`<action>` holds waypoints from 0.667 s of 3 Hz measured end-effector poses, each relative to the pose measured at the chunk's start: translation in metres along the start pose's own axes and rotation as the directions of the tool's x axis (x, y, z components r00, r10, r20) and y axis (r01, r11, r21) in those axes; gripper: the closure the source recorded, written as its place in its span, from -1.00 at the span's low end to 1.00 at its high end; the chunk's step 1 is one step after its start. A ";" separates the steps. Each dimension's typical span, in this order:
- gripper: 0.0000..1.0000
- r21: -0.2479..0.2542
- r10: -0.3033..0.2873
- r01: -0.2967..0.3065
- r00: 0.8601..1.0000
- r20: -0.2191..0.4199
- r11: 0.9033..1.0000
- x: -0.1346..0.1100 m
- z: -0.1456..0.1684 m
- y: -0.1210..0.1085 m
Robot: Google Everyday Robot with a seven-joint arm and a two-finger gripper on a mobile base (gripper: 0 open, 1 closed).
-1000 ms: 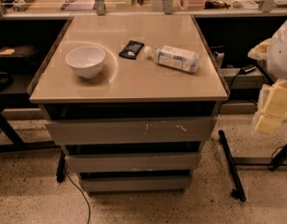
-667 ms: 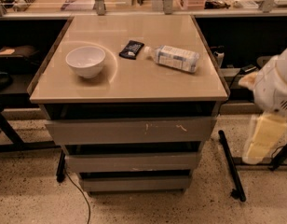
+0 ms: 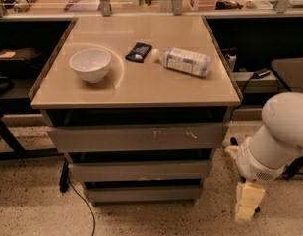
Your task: Open bottom drawer
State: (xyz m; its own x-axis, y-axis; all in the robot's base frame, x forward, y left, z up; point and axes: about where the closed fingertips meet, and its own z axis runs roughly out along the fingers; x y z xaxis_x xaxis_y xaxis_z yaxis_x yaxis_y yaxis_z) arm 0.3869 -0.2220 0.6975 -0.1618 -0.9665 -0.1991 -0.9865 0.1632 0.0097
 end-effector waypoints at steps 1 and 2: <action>-1.00 -0.032 0.004 -0.004 1.000 0.001 0.999 0.005 0.017 0.006; -1.00 -0.064 0.004 -0.003 1.000 0.017 0.998 0.010 0.038 0.006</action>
Offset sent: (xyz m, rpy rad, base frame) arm -0.0061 -0.0039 -0.0735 0.0630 0.1041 0.0163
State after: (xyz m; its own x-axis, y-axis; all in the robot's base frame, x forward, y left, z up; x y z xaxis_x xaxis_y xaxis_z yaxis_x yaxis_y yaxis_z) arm 0.3800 -0.2232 0.6581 -0.1659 -0.9623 -0.2155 -0.9854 0.1535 0.0731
